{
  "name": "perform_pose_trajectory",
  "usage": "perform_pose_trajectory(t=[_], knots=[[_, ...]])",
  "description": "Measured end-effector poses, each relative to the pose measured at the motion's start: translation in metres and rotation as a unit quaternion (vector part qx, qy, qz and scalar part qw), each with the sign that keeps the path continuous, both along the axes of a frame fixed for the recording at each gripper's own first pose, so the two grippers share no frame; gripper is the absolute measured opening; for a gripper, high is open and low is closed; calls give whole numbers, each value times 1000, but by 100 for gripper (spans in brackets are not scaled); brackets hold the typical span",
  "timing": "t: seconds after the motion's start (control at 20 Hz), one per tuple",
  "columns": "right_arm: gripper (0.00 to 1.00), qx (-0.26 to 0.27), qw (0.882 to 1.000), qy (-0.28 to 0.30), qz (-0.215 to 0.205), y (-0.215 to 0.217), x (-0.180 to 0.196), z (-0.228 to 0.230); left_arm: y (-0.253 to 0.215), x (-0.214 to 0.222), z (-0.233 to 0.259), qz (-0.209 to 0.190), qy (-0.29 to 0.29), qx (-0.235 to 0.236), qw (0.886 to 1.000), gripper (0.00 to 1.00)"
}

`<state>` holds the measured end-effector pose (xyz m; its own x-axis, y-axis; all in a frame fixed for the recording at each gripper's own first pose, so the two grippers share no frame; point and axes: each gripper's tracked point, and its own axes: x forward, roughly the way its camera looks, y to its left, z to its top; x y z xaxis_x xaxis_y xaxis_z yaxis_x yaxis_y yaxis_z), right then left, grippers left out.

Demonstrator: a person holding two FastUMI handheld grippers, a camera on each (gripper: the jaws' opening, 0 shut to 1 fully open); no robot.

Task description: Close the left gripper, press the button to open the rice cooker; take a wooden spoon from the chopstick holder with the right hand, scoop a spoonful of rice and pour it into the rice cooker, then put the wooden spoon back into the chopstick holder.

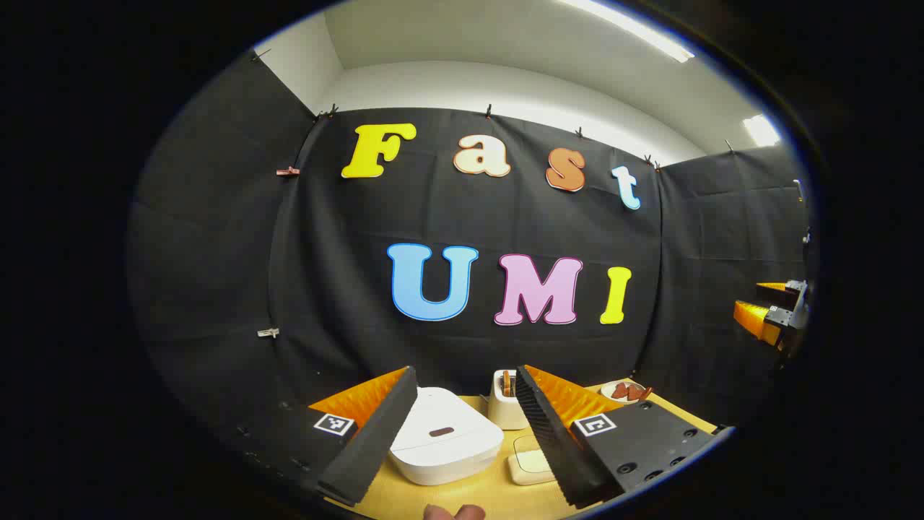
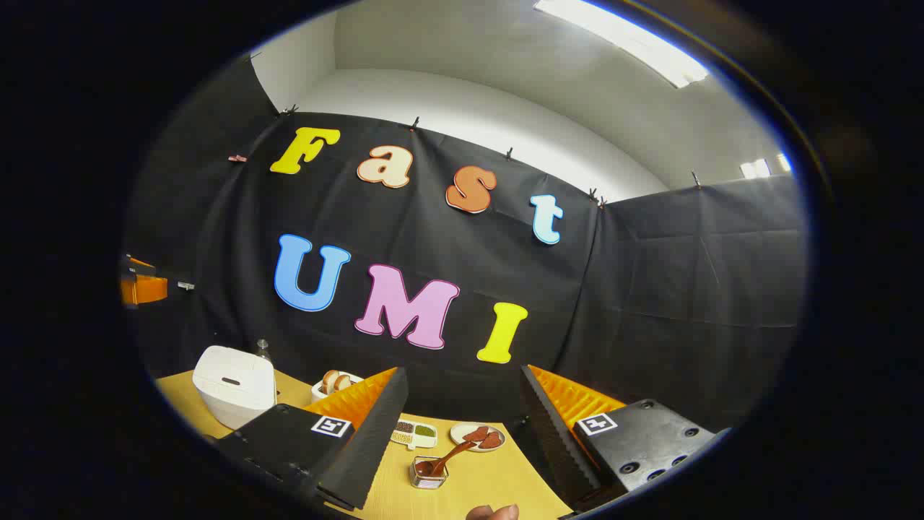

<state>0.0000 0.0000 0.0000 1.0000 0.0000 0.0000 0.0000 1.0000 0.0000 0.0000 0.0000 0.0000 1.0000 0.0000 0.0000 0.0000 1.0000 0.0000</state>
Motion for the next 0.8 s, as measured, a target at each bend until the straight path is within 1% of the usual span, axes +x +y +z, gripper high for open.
perform_pose_trajectory(t=[0.25,0.8], knots=[[97,4,1000,6,-1,0,-6,-4,-2,-2,0,-5,-2,13,1000,95],[97,17,1000,10,14,12,-11,0,2,-11,7,1,-12,15,1000,95]])
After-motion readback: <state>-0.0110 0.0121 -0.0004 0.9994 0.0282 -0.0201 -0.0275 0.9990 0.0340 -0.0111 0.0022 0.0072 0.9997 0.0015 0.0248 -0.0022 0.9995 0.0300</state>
